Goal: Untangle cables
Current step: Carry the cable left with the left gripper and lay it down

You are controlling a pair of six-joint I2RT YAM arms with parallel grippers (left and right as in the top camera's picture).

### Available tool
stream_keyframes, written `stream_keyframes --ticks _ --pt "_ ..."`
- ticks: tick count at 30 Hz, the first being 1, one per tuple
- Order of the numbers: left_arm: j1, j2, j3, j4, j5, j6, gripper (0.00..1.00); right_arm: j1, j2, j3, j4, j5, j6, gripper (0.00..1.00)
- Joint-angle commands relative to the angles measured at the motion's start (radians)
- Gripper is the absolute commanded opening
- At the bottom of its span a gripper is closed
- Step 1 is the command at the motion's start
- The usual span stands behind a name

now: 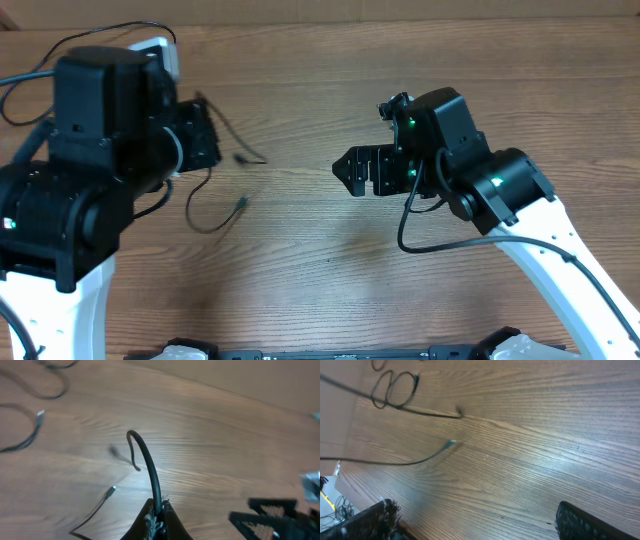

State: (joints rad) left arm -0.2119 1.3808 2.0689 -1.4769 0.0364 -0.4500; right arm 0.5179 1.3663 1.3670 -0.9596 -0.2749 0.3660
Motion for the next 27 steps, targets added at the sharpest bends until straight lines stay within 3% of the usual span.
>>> stream_keyframes --ticks 1,5,11,18,23,27 --pt "0.127 0.008 0.005 -0.033 -0.047 -0.093 0.04 0.001 0.030 0.012 -0.001 0.004 0.001 1.00" --pt "0.340 0.023 -0.009 -0.098 -0.035 -0.182 0.04 0.001 0.049 0.012 -0.013 0.001 0.001 1.00" --pt "0.628 0.039 -0.109 -0.106 0.054 -0.181 0.04 0.001 0.050 0.012 -0.015 0.005 0.001 1.00" --pt "0.785 0.041 -0.289 -0.002 0.235 -0.099 0.04 -0.036 0.050 0.012 -0.019 0.154 0.000 1.00" --pt "0.925 0.083 -0.399 0.106 0.264 -0.100 0.04 -0.111 0.050 0.012 -0.019 0.354 0.000 1.00" --pt "1.004 0.171 -0.428 0.149 0.204 -0.100 0.04 -0.121 0.050 0.012 -0.019 0.356 0.001 1.00"
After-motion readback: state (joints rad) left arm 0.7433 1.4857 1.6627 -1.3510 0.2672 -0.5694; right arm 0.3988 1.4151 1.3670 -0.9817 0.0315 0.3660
